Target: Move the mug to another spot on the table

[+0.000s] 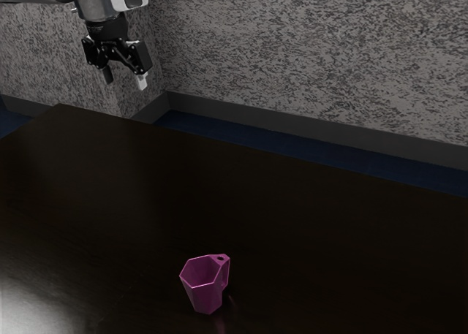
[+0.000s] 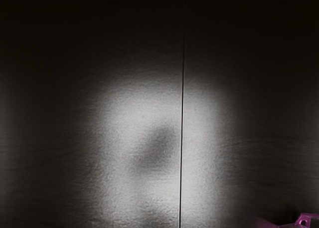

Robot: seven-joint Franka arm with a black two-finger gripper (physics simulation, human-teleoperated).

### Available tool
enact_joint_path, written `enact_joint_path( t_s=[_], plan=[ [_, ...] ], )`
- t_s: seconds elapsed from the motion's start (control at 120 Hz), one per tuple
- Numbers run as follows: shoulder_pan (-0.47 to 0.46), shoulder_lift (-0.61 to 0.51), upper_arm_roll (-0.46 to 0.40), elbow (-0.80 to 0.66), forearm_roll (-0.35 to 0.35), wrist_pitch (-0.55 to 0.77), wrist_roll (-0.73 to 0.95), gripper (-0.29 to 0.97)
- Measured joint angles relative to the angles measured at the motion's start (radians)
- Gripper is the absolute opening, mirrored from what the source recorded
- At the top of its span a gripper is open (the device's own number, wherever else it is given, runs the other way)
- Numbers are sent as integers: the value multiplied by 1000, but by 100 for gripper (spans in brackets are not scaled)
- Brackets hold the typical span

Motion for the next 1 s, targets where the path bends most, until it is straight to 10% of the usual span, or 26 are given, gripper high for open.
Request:
enact_joint_path(
  t_s=[0.442,1.0],
  plan=[
    [-1,9,-51,-3,9,-6,5,68],
    [-314,66,-147,-322,42,204,104,68]
  ],
)
